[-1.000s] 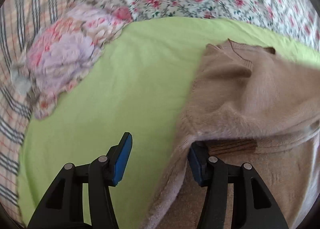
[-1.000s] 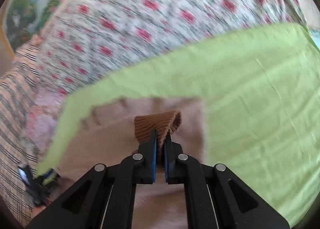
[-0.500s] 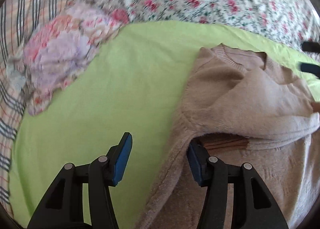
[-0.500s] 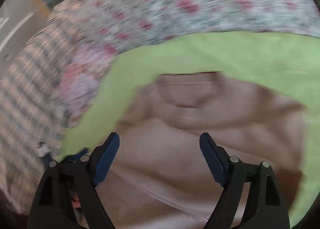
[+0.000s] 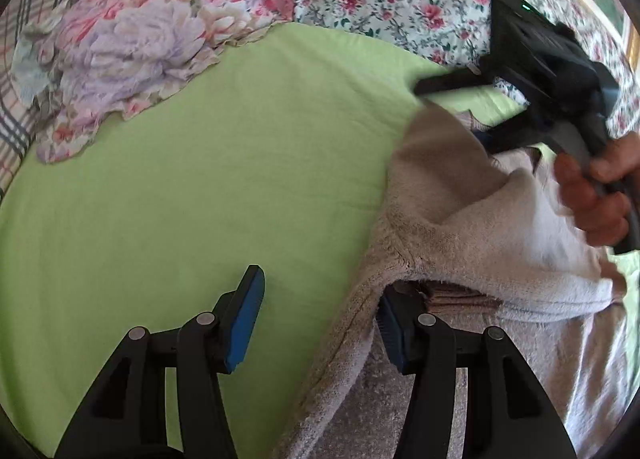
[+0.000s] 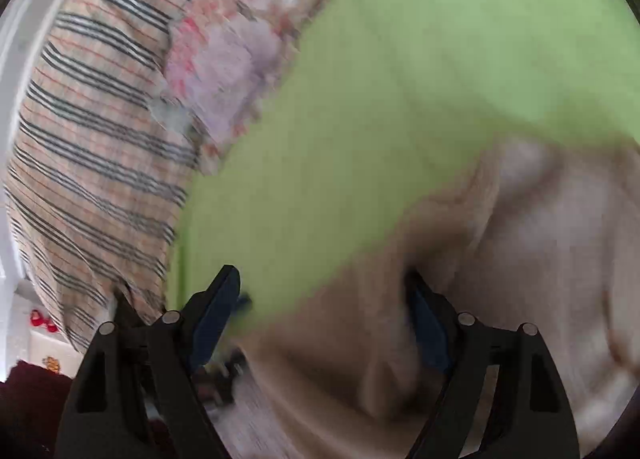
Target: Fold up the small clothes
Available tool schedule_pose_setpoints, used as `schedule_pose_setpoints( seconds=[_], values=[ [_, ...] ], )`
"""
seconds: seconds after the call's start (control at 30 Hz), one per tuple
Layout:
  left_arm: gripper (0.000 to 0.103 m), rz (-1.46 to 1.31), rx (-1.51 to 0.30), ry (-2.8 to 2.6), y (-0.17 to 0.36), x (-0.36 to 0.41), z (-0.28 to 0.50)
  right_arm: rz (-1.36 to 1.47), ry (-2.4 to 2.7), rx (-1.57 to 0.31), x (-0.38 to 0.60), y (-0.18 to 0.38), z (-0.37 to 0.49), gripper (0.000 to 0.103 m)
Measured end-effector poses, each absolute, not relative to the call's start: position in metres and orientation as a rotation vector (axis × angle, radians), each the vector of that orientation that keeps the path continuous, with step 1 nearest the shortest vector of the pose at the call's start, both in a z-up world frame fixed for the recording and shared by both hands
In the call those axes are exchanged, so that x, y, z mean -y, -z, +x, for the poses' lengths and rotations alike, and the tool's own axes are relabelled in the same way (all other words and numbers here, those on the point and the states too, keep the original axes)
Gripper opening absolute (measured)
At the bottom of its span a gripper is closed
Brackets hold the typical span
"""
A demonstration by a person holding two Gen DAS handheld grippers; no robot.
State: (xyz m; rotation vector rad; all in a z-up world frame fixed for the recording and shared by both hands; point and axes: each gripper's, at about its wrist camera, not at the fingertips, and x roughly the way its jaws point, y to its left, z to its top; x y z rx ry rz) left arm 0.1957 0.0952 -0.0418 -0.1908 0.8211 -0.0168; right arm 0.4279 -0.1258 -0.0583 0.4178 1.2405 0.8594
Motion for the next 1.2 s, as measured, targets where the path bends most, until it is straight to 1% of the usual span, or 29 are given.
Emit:
schedule_pose_setpoints(
  seconds=[0.13, 0.2, 0.33, 0.5, 0.6, 0.67, 0.7, 0.83, 0.93, 0.97, 1.0, 1.03, 1.07, 1.17, 1.2],
  values=[
    [0.055, -0.249, -0.818, 0.000, 0.045, -0.104, 0.193, 0.599, -0.834, -1.078, 0.115, 0.056, 0.459, 0.080],
    [0.055, -0.281, -0.822, -0.011, 0.046, -0.110, 0.192, 0.643, -0.777, -1.065, 0.116, 0.059, 0.470, 0.080],
    [0.055, -0.315, -0.828, 0.010, 0.045, -0.115, 0.187, 0.590, -0.730, -1.061, 0.124, 0.049, 0.459, 0.080],
    [0.054, -0.389, -0.827, 0.164, 0.030, -0.122, 0.171, 0.507, -0.628, -0.998, 0.176, 0.017, 0.406, 0.080],
    [0.059, -0.409, -0.810, 0.231, 0.012, -0.124, 0.177, 0.484, -0.509, -0.951, 0.218, 0.002, 0.354, 0.080],
    [0.073, -0.413, -0.815, 0.261, 0.006, -0.122, 0.192, 0.464, -0.406, -0.936, 0.241, -0.002, 0.325, 0.080],
    [0.076, -0.411, -0.836, 0.300, 0.006, -0.118, 0.205, 0.444, -0.324, -0.927, 0.259, -0.004, 0.304, 0.080],
    [0.077, -0.384, -0.939, 0.362, 0.019, -0.105, 0.263, 0.470, -0.124, -0.912, 0.312, 0.002, 0.241, 0.080],
    [0.076, -0.386, -1.036, 0.403, 0.038, -0.095, 0.301, 0.516, -0.023, -0.890, 0.342, 0.008, 0.201, 0.080],
    [0.065, -0.365, -1.044, 0.402, 0.043, -0.091, 0.310, 0.530, -0.001, -0.884, 0.350, 0.009, 0.191, 0.080],
    [0.049, -0.337, -1.027, 0.404, 0.045, -0.088, 0.313, 0.538, 0.007, -0.879, 0.354, 0.010, 0.185, 0.080],
    [0.009, -0.314, -1.018, 0.414, 0.047, -0.084, 0.313, 0.545, 0.020, -0.870, 0.359, 0.010, 0.178, 0.080],
    [0.010, -0.305, -1.004, 0.407, 0.045, -0.083, 0.312, 0.545, 0.035, -0.861, 0.363, 0.009, 0.172, 0.080],
    [0.010, -0.284, -0.863, 0.355, 0.027, -0.090, 0.293, 0.525, 0.077, -0.824, 0.374, 0.002, 0.160, 0.080],
    [0.010, -0.268, -0.852, 0.335, 0.027, -0.090, 0.291, 0.516, 0.086, -0.818, 0.376, 0.001, 0.157, 0.080]
  ],
)
